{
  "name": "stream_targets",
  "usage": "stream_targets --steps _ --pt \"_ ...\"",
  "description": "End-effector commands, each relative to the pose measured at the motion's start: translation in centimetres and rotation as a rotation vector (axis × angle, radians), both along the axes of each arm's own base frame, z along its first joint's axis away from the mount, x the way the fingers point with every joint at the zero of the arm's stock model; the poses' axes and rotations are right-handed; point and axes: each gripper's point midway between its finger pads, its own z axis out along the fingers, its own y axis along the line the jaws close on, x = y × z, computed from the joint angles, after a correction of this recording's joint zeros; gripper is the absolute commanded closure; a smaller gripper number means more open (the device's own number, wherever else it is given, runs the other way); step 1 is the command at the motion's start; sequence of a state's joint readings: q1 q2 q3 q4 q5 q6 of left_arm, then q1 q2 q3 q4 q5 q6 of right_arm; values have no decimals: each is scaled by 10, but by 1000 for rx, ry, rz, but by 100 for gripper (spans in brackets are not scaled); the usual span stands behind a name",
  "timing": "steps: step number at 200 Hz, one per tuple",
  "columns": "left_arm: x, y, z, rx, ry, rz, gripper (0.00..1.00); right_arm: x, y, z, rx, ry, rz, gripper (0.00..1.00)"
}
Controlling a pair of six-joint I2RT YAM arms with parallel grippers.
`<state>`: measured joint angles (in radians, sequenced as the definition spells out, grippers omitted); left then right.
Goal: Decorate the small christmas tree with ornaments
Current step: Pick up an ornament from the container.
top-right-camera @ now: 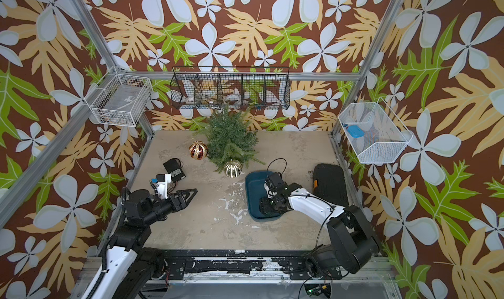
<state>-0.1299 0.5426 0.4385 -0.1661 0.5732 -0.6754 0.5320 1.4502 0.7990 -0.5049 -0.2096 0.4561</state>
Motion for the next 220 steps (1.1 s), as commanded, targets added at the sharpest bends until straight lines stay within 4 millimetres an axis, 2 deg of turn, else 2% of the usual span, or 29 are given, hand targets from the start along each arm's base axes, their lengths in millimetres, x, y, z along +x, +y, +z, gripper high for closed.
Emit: stream_targets --steps 1,27,62,118,149,187,220 --pt "2 1 4 6 -13 6 24 5 4 0 13 -18 12 32" --pt "2 1 2 8 -9 10 24 2 7 -1 30 -11 28 35" --pt "3 3 2 9 -5 19 25 -4 6 5 34 -7 46 25" --pt "3 3 2 11 -5 25 25 -10 -8 5 -56 -7 73 25" --pt "3 3 2 11 -5 23 25 -17 -3 -1 -82 6 108 25" --pt "3 3 2 11 -6 23 25 -16 -1 -5 -89 5 115 33" --pt "3 3 2 10 -5 24 25 -12 4 3 -64 -14 121 44"
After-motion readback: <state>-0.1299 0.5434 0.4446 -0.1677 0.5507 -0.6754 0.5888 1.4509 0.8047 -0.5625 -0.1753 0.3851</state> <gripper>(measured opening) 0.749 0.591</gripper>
